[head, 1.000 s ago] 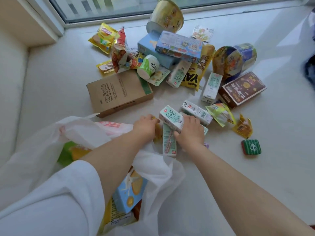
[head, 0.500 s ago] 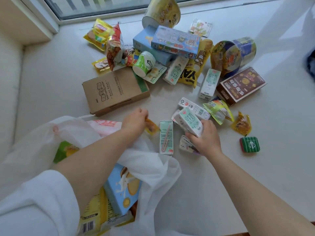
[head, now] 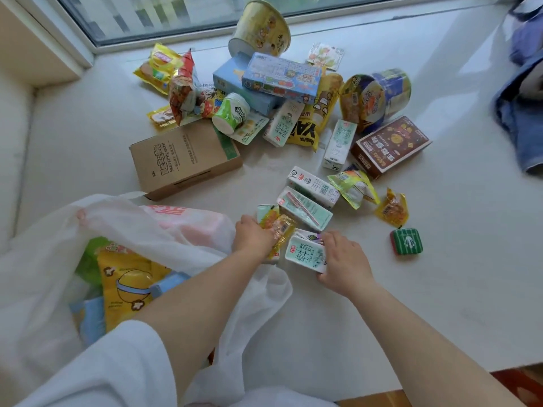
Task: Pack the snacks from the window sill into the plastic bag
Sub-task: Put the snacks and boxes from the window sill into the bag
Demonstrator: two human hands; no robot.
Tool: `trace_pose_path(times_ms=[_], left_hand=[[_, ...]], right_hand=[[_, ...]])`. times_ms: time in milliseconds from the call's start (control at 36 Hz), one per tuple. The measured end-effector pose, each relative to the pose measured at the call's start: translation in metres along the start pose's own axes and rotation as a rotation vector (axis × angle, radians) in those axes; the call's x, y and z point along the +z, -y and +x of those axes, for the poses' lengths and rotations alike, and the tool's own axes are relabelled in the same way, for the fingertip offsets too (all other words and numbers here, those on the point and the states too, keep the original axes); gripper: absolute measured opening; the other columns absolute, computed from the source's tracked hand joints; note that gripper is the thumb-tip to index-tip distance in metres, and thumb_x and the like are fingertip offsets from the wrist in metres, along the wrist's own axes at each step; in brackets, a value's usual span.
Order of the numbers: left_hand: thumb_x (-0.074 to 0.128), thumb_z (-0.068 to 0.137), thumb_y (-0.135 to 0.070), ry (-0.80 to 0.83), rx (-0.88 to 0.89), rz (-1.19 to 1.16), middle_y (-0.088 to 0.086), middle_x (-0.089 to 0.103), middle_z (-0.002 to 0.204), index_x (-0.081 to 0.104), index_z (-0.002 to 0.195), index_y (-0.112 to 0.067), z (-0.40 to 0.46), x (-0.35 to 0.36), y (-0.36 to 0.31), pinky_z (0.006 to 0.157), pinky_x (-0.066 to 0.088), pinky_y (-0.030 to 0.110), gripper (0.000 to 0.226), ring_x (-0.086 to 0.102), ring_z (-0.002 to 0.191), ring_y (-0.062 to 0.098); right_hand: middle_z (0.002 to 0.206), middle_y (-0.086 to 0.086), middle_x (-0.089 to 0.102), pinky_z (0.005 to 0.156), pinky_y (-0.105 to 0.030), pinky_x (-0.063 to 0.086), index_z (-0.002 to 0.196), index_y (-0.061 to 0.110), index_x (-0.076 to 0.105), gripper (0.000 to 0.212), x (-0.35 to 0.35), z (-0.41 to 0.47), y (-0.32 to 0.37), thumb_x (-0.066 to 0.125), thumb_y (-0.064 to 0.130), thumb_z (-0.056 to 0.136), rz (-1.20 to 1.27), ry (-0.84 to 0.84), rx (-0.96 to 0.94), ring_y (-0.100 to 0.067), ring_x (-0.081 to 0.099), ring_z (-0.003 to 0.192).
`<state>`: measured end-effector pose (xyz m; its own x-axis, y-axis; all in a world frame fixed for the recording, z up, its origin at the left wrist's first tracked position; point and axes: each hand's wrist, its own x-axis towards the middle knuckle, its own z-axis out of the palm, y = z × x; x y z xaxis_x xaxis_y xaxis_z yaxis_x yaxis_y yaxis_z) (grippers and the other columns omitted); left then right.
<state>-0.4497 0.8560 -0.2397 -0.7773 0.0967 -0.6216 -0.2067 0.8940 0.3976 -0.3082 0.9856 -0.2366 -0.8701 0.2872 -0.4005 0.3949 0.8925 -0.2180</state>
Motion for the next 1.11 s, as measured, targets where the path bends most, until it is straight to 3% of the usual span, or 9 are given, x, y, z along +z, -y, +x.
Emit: trace_pose_path(times_ms=[111, 222, 278, 444, 556, 806, 917, 1000, 1111], left_hand=[[0.045, 0.094, -0.021, -0.047, 0.046, 0.123, 0.011, 0.043, 0.132, 0.027, 0.139, -0.016, -0.005, 0.015, -0.006, 0.095, 0.044, 0.042, 0.048, 0.051, 0.115, 0.031], [0.038, 0.097, -0.04, -0.027, 0.003, 0.183, 0.014, 0.033, 0.142, -0.002, 0.15, -0.017, -0.004, 0.033, -0.009, 0.105, 0.033, 0.043, 0.07, 0.039, 0.125, 0.033], [0.043, 0.093, -0.052, -0.03, -0.021, 0.197, 0.015, 0.026, 0.145, -0.007, 0.15, -0.015, -0.003, 0.037, -0.011, 0.107, 0.028, 0.04, 0.084, 0.033, 0.128, 0.034], [0.064, 0.07, -0.069, 0.016, -0.148, 0.167, 0.015, 0.025, 0.143, 0.007, 0.146, -0.014, 0.014, 0.034, -0.018, 0.111, 0.025, 0.039, 0.109, 0.031, 0.132, 0.033], [0.063, 0.075, -0.062, -0.027, -0.163, 0.187, 0.014, 0.033, 0.136, 0.021, 0.138, -0.011, 0.018, 0.038, -0.017, 0.106, 0.032, 0.038, 0.091, 0.038, 0.125, 0.032], [0.065, 0.079, -0.04, -0.049, -0.237, 0.132, 0.014, 0.043, 0.128, 0.032, 0.131, -0.01, 0.018, 0.035, -0.017, 0.098, 0.045, 0.04, 0.068, 0.047, 0.118, 0.033], [0.068, 0.077, -0.038, -0.022, -0.215, 0.063, 0.012, 0.051, 0.123, 0.04, 0.124, -0.011, 0.01, 0.028, -0.015, 0.087, 0.051, 0.038, 0.06, 0.055, 0.11, 0.031], [0.064, 0.082, -0.036, -0.004, -0.219, -0.089, 0.011, 0.055, 0.12, 0.043, 0.124, -0.009, 0.001, 0.022, -0.012, 0.074, 0.045, 0.031, 0.054, 0.057, 0.105, 0.03], [0.067, 0.076, -0.038, -0.013, -0.246, -0.323, 0.011, 0.061, 0.115, 0.05, 0.119, -0.011, -0.014, 0.012, -0.009, 0.086, 0.05, 0.034, 0.054, 0.059, 0.104, 0.03]], right_hand=[[0.13, -0.003, 0.044, 0.1, -0.032, 0.035, 0.137, 0.013, 0.031, 0.074, 0.0, 0.01, 0.005, 0.064, 0.04, 0.076, -0.121, 0.048, -0.013, -0.022, 0.042, 0.12], [0.126, -0.006, 0.045, 0.09, -0.032, 0.041, 0.133, 0.012, 0.033, 0.072, 0.001, 0.019, 0.006, 0.068, 0.035, 0.074, -0.075, 0.107, 0.014, -0.023, 0.044, 0.115], [0.127, -0.006, 0.044, 0.09, -0.034, 0.042, 0.134, 0.012, 0.032, 0.077, 0.001, 0.023, 0.004, 0.07, 0.038, 0.072, -0.027, 0.135, 0.024, -0.024, 0.044, 0.116], [0.125, -0.007, 0.044, 0.089, -0.036, 0.043, 0.129, 0.014, 0.038, 0.08, -0.004, 0.036, 0.0, 0.071, 0.05, 0.067, 0.063, 0.21, 0.042, -0.025, 0.044, 0.116], [0.124, -0.009, 0.043, 0.089, -0.035, 0.043, 0.124, 0.013, 0.041, 0.078, -0.007, 0.043, 0.001, 0.072, 0.053, 0.066, 0.089, 0.24, 0.052, -0.026, 0.043, 0.116], [0.124, -0.006, 0.045, 0.084, -0.032, 0.042, 0.126, 0.012, 0.037, 0.068, 0.007, 0.028, 0.012, 0.069, 0.04, 0.073, 0.119, 0.116, 0.082, -0.024, 0.043, 0.114], [0.124, -0.006, 0.045, 0.083, -0.031, 0.043, 0.125, 0.012, 0.038, 0.063, 0.004, 0.028, 0.013, 0.068, 0.036, 0.075, 0.132, 0.121, 0.095, -0.024, 0.042, 0.115], [0.123, -0.004, 0.049, 0.081, -0.032, 0.042, 0.121, 0.013, 0.041, 0.055, 0.002, 0.022, 0.012, 0.067, 0.034, 0.077, 0.181, 0.105, 0.169, -0.024, 0.045, 0.115], [0.118, -0.003, 0.054, 0.081, -0.031, 0.043, 0.114, 0.015, 0.047, 0.044, 0.001, 0.009, 0.008, 0.066, 0.032, 0.078, 0.276, 0.096, 0.34, -0.024, 0.051, 0.113]])
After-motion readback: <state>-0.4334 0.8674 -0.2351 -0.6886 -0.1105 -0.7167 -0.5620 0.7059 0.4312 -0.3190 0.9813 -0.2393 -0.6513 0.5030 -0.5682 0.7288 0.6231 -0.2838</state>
